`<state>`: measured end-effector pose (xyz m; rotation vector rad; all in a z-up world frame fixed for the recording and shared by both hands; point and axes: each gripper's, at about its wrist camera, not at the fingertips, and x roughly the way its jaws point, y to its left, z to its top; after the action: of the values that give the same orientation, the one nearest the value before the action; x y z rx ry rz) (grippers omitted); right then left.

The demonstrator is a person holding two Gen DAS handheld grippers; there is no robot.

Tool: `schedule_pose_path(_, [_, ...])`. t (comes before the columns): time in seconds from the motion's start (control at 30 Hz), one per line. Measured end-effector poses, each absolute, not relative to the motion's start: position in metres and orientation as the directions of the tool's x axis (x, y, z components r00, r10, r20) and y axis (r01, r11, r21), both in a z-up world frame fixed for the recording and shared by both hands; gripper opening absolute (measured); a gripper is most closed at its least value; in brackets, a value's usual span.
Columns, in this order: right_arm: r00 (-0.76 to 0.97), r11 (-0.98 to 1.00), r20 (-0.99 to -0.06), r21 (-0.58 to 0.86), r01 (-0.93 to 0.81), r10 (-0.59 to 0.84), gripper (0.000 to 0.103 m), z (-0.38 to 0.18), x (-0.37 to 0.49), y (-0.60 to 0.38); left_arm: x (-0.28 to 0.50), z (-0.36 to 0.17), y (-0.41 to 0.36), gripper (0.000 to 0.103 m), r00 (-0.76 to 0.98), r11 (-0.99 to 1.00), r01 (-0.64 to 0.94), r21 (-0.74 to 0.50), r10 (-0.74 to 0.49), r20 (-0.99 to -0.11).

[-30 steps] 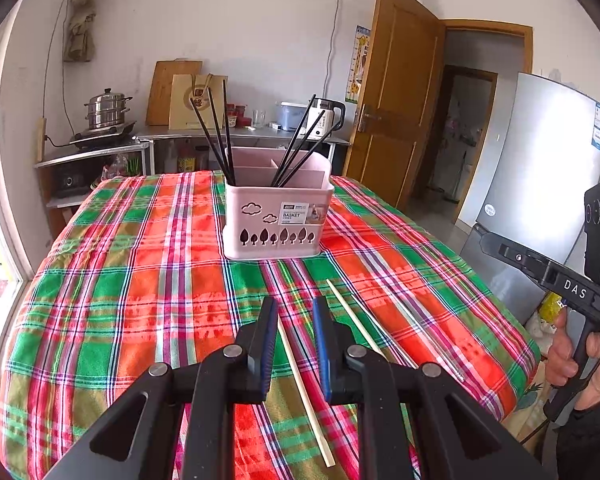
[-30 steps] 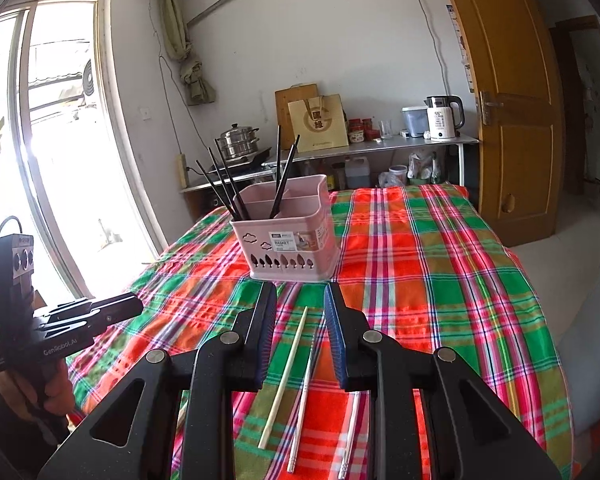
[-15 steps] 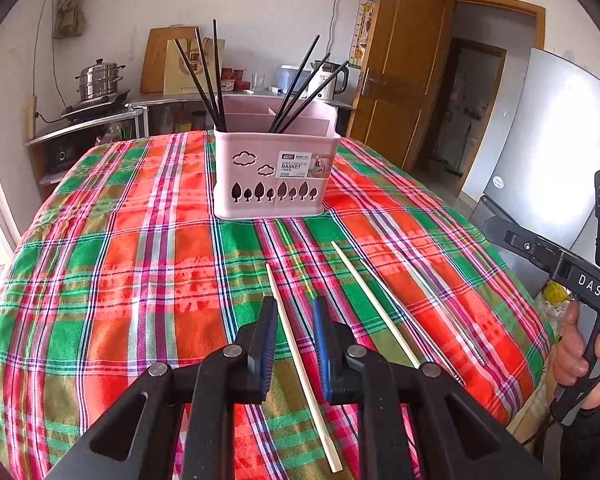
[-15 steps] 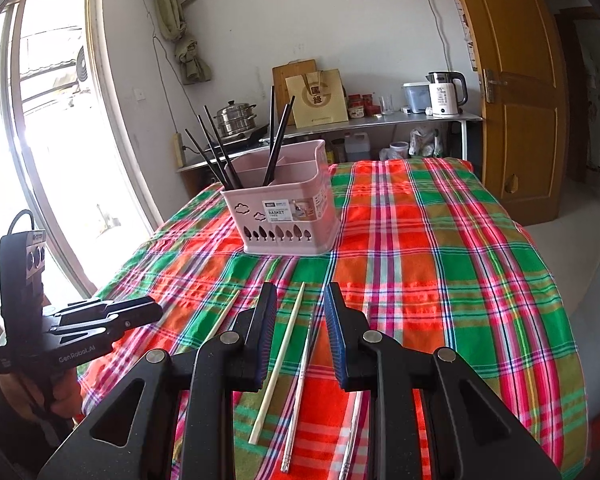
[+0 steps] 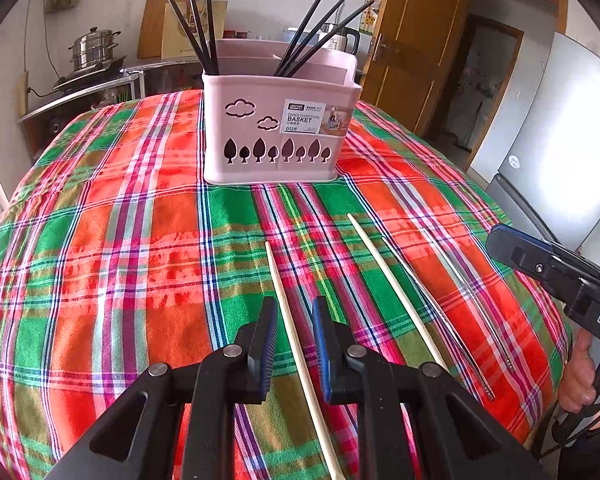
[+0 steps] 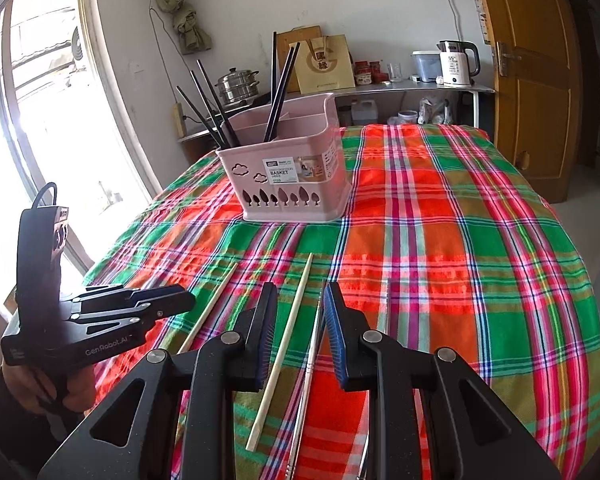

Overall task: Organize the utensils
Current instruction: 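Move both grippers back down to the light wooden chopsticks on the tablecloth, then close the left gripper on a light chopstick while the right gripper grasps another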

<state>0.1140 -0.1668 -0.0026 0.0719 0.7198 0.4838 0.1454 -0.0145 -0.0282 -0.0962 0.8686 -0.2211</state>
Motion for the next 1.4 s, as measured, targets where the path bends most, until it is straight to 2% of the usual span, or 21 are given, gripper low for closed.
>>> schedule_pose_path(0.3, [0.604, 0.885, -0.664, 0.213, -0.413, 0.441, 0.025, -0.017, 0.136, -0.149, 0.178, -0.047, -0.017, 0.017, 0.576, 0.978, 0.121, -0.167, -0.206, -0.791])
schedule_pose_path(0.53, [0.57, 0.891, -0.707, 0.201, -0.407, 0.419, 0.025, -0.026, 0.164, -0.138, 0.197, -0.048, -0.021, 0.017, 0.583, 0.981, 0.121, -0.151, -0.193, -0.789])
schedule_pose_path(0.6, [0.56, 0.893, -0.719, 0.195, -0.407, 0.412, 0.025, -0.028, 0.173, -0.133, 0.198, -0.048, -0.021, 0.016, 0.589, 0.982, 0.12, -0.143, -0.187, -0.787])
schedule_pose_path(0.67, [0.548, 0.894, -0.735, 0.18, -0.41, 0.399, 0.025, -0.031, 0.181, -0.128, 0.199, -0.049, -0.02, 0.006, 0.593, 0.985, 0.11, -0.132, -0.172, -0.787])
schedule_pose_path(1.03, [0.494, 0.899, -0.801, 0.121, -0.421, 0.338, 0.022, -0.053, 0.213, -0.106, 0.203, -0.048, 0.007, 0.006, 0.59, 0.987, 0.066, -0.145, -0.156, -0.793])
schedule_pose_path(1.2, [0.49, 0.904, -0.814, 0.097, -0.416, 0.313, 0.019, -0.054, 0.219, -0.102, 0.207, -0.047, 0.01, 0.006, 0.574, 0.986, 0.065, -0.155, -0.164, -0.802])
schedule_pose_path(1.33, [0.494, 0.908, -0.821, 0.067, -0.414, 0.286, 0.007, -0.054, 0.221, -0.098, 0.213, -0.046, 0.005, 0.006, 0.561, 0.99, 0.083, -0.112, -0.139, -0.816])
schedule_pose_path(1.4, [0.49, 0.908, -0.821, 0.077, -0.412, 0.292, 0.006, -0.054, 0.222, -0.099, 0.216, -0.046, 0.002, 0.006, 0.551, 0.992, 0.091, -0.09, -0.125, -0.825])
